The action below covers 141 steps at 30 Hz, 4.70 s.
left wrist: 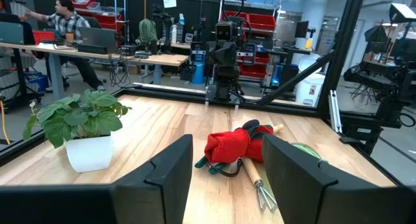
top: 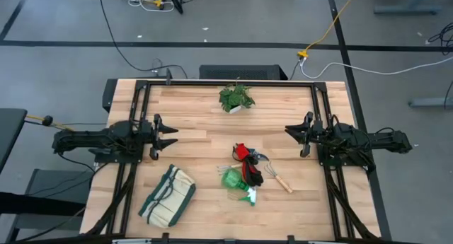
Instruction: Pick & Place Garden tools in Gardening bag
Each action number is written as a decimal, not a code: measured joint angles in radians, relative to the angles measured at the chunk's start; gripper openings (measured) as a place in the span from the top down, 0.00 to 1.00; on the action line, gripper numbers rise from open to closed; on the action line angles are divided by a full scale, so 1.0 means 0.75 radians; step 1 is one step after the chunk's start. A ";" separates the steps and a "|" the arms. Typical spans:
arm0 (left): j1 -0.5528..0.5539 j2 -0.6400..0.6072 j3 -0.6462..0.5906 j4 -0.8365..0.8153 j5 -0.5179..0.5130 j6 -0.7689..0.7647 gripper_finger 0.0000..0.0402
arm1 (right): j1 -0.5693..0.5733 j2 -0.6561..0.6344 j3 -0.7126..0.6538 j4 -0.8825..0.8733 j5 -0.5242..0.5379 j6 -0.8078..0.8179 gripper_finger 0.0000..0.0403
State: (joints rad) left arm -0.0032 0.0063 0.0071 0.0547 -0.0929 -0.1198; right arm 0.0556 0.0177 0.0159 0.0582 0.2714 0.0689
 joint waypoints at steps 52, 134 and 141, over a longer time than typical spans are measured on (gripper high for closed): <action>-0.538 1.054 0.649 -1.030 0.349 -1.065 0.66 | 0.001 0.001 0.000 0.288 -0.073 0.317 0.85; -0.637 1.699 0.767 -0.688 0.593 -1.075 0.99 | 0.000 0.001 0.000 0.249 -0.183 0.340 0.85; -0.637 1.699 0.995 -0.940 0.484 -0.935 0.99 | 0.000 0.001 0.000 0.232 -0.183 0.340 0.85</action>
State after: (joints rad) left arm -0.4808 1.2808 0.7535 -0.6502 0.2702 -0.8213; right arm 0.0555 0.0185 0.0162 0.2319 0.1345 0.3241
